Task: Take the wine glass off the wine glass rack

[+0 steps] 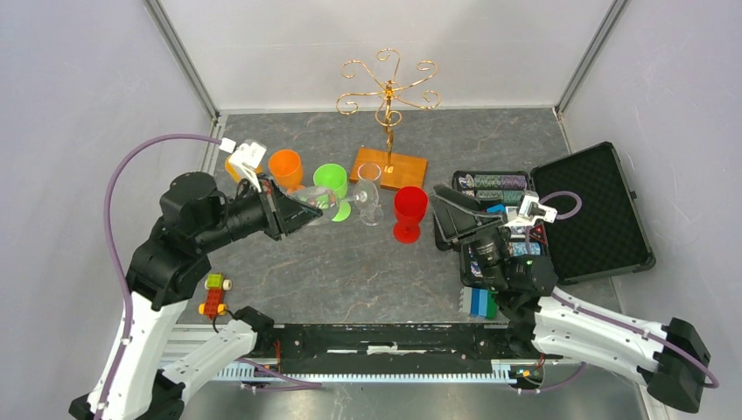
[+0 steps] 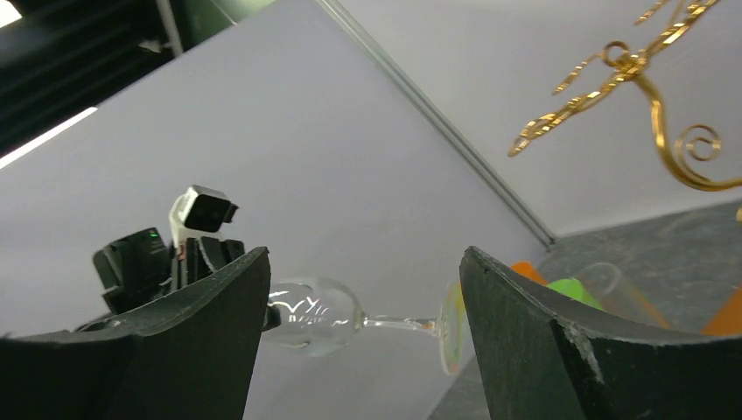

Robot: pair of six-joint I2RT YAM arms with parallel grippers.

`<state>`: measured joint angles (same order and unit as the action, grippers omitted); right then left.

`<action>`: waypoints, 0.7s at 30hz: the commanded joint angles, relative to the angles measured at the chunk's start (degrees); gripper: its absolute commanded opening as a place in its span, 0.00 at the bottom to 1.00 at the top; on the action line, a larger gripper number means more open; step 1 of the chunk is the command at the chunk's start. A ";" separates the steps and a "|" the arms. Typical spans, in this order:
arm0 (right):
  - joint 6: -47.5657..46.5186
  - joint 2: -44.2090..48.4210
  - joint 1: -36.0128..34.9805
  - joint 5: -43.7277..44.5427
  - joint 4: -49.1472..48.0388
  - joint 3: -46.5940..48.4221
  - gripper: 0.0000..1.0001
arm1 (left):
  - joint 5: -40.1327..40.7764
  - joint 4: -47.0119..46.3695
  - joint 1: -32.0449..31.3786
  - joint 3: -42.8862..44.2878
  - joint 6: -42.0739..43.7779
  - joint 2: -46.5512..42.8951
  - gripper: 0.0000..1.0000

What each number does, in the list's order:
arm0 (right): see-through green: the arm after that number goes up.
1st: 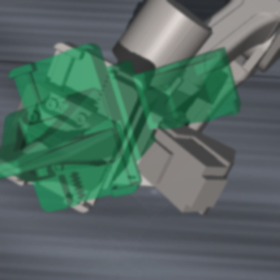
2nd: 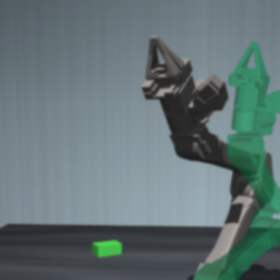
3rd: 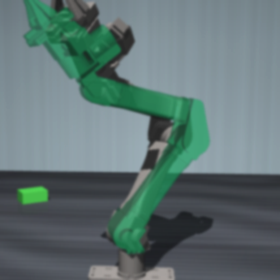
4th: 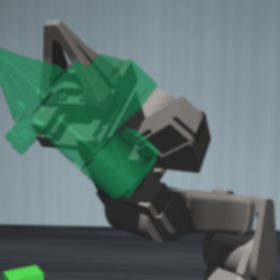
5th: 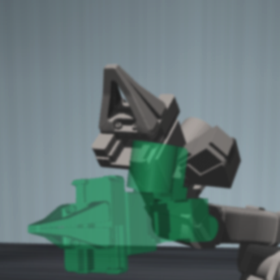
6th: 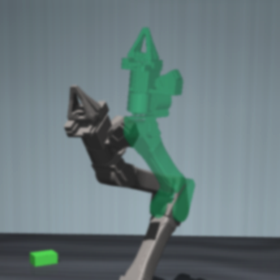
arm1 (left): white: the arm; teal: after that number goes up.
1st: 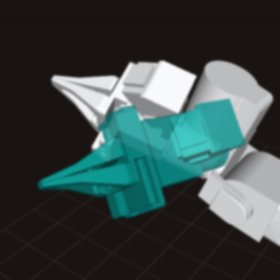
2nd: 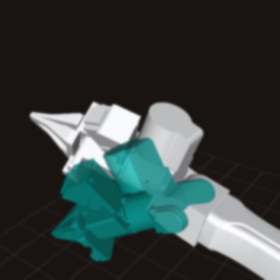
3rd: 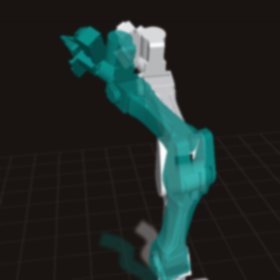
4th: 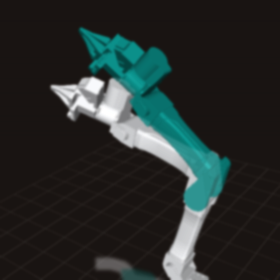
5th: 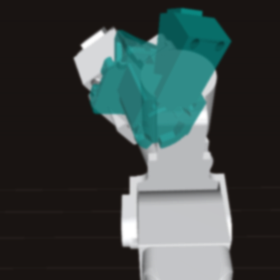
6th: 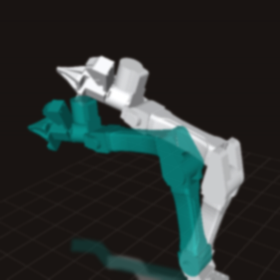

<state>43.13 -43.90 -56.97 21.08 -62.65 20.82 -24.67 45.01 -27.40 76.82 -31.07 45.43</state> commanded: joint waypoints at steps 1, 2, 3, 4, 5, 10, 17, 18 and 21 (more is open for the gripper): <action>-5.53 4.95 0.11 4.76 17.70 2.30 0.84 | 0.97 12.15 -0.02 2.08 11.10 4.00 0.02; -6.17 5.94 0.10 5.67 19.47 2.30 0.84 | 1.87 12.83 -0.03 2.11 11.56 4.61 0.02; -6.50 6.90 0.10 6.71 21.34 2.30 0.84 | 2.51 12.92 -0.11 1.82 12.17 5.18 0.02; -7.00 7.61 0.10 7.51 22.85 2.35 0.84 | 2.83 12.85 -0.12 1.68 12.63 5.90 0.02; -7.53 8.29 0.10 8.53 24.73 2.30 0.83 | 3.03 12.84 -0.11 1.75 13.07 6.71 0.02; -8.65 10.42 0.10 13.79 33.69 3.34 0.83 | 5.86 11.41 -2.51 0.29 14.02 12.69 0.02; -9.45 14.58 0.10 20.43 42.79 3.38 0.84 | 15.29 11.07 -11.87 1.23 13.65 24.52 0.02; -9.49 15.33 0.11 21.31 43.49 3.12 0.84 | 16.27 11.06 -13.72 1.93 13.38 26.64 0.02; -9.57 18.24 0.10 23.88 45.27 2.03 0.84 | 19.07 11.06 -19.18 3.92 12.54 31.85 0.02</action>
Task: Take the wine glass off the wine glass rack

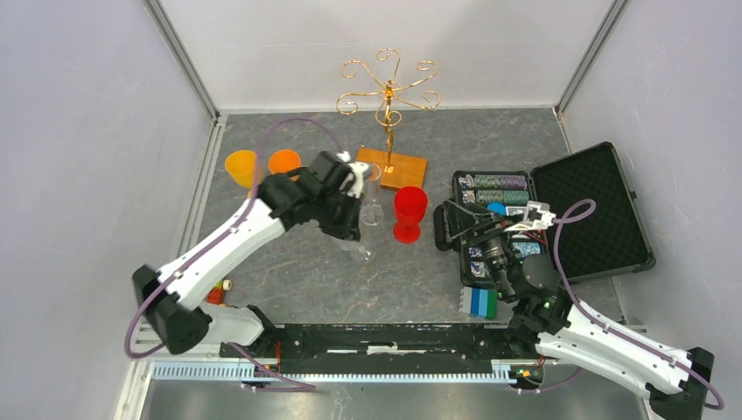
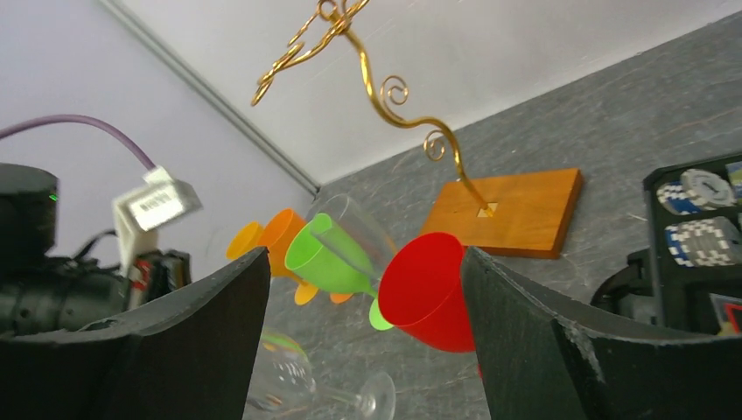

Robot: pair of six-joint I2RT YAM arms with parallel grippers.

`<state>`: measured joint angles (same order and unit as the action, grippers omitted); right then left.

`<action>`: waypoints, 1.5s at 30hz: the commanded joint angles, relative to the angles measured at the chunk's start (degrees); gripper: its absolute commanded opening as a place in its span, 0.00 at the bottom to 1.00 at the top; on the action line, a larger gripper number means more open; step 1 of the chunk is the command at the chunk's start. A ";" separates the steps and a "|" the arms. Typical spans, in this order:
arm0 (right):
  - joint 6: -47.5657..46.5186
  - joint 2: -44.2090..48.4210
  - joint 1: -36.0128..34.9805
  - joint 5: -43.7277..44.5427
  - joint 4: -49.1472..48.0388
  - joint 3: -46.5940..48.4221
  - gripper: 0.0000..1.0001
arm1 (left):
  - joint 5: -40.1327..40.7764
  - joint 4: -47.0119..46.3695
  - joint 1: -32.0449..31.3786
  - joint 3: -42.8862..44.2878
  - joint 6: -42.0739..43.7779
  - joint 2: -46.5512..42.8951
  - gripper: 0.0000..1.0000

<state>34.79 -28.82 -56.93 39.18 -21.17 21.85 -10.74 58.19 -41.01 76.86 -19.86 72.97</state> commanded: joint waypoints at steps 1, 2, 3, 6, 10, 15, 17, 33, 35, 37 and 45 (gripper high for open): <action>-1.22 4.07 0.06 6.56 4.21 0.62 0.84 | 5.65 -2.10 -7.14 4.63 1.11 6.16 0.02; -1.24 4.79 0.06 7.12 4.64 0.26 0.84 | 6.11 -2.10 -9.00 5.31 0.77 8.03 0.02; -1.21 5.55 0.06 7.74 5.01 0.11 0.84 | 6.29 -2.06 -10.30 6.06 0.53 9.55 0.02; -1.29 7.01 0.06 9.00 6.30 -0.14 0.84 | 7.00 -2.49 -14.47 7.93 -0.42 13.97 0.02; -1.87 7.78 0.06 9.99 7.25 0.12 0.85 | 7.76 -3.53 -19.14 11.15 -1.21 18.25 0.02; -1.61 8.21 0.06 10.20 8.11 0.20 0.85 | 7.71 -5.45 -21.93 13.82 -1.75 22.87 0.09; -1.52 8.47 0.02 10.28 8.72 0.30 0.85 | 6.27 -6.34 -22.19 14.99 -1.51 24.66 0.10; -1.16 10.24 0.05 12.23 14.41 3.44 0.85 | 9.68 -6.45 -22.27 18.06 1.46 20.86 0.60; -1.28 10.68 0.05 12.64 15.24 3.88 0.85 | 10.55 -7.27 -22.22 17.77 1.73 18.66 0.70; -1.51 11.10 0.05 13.17 16.09 4.27 0.85 | 10.49 -9.59 -22.26 16.80 1.75 16.18 0.83; -1.60 12.85 0.06 14.82 19.20 5.52 0.85 | 17.10 -13.20 -21.46 13.98 0.01 9.60 1.00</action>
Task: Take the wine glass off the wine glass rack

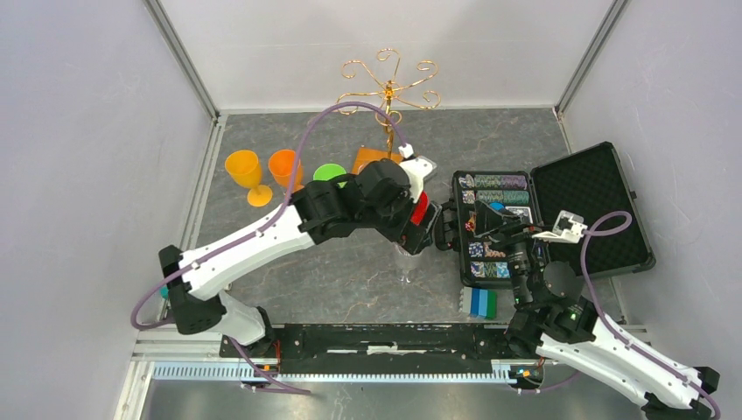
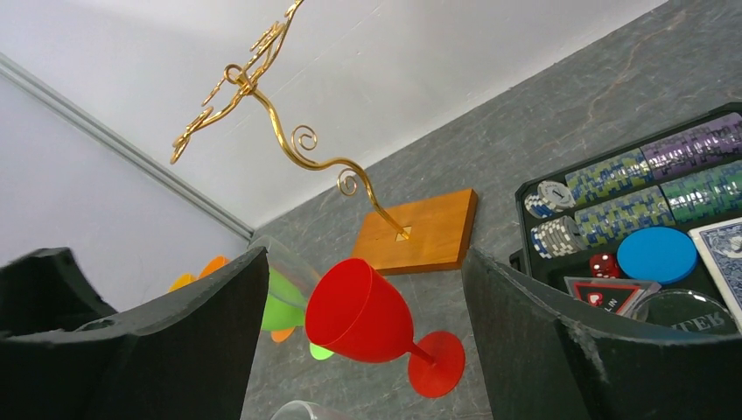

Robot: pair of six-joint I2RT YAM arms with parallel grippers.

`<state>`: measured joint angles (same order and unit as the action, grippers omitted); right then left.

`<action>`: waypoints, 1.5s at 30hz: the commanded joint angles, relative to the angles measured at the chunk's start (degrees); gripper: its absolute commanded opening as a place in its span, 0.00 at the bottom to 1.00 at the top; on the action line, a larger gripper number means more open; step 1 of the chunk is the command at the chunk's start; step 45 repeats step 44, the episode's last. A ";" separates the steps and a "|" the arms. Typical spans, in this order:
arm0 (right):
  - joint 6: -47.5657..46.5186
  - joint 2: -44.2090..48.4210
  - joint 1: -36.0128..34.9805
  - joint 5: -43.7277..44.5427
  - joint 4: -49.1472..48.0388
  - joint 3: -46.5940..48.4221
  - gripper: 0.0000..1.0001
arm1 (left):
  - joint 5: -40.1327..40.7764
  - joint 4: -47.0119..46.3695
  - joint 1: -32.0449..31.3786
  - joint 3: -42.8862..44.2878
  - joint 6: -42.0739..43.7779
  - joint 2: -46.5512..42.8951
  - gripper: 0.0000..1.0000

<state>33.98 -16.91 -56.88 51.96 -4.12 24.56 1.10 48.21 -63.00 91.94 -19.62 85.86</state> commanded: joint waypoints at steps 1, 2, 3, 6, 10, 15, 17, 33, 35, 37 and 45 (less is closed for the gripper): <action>-0.96 1.00 0.02 2.29 2.41 3.08 0.85 | 8.62 -2.98 0.64 -1.30 -1.19 -4.21 1.00; -1.34 0.94 0.02 2.56 2.70 3.33 0.85 | 12.36 -2.22 0.73 -1.47 -2.36 -5.33 1.00; -1.90 0.99 0.03 2.99 3.07 3.75 0.86 | 17.74 -1.19 0.73 -1.73 -4.61 -6.69 1.00; -7.05 0.39 0.02 5.05 3.49 5.28 0.87 | 32.81 3.91 0.73 -3.08 -12.70 -11.43 1.00; -15.07 -0.69 0.02 11.88 9.20 9.23 0.88 | 35.99 5.97 0.70 -6.80 -12.02 -22.11 1.00; -24.45 1.21 0.02 17.90 11.35 12.38 0.89 | 38.38 5.37 0.73 -14.75 -6.76 -38.51 1.00; -27.02 2.50 0.02 19.57 11.53 13.02 0.89 | 40.93 5.33 0.71 -16.93 -6.49 -44.92 1.00; -35.87 8.45 -0.02 25.80 12.05 16.40 0.98 | 51.78 7.44 0.76 -17.12 -1.13 -56.93 1.00; -35.76 8.58 0.02 26.04 12.07 16.49 0.98 | 51.96 7.32 0.77 -17.22 -1.28 -56.66 1.00; -35.75 8.72 0.02 25.99 12.04 16.40 0.98 | 51.98 7.34 0.76 -17.32 -1.38 -56.49 1.00; -35.47 8.94 0.01 25.70 12.03 15.96 0.98 | 51.75 7.36 0.69 -17.58 -2.05 -56.16 1.00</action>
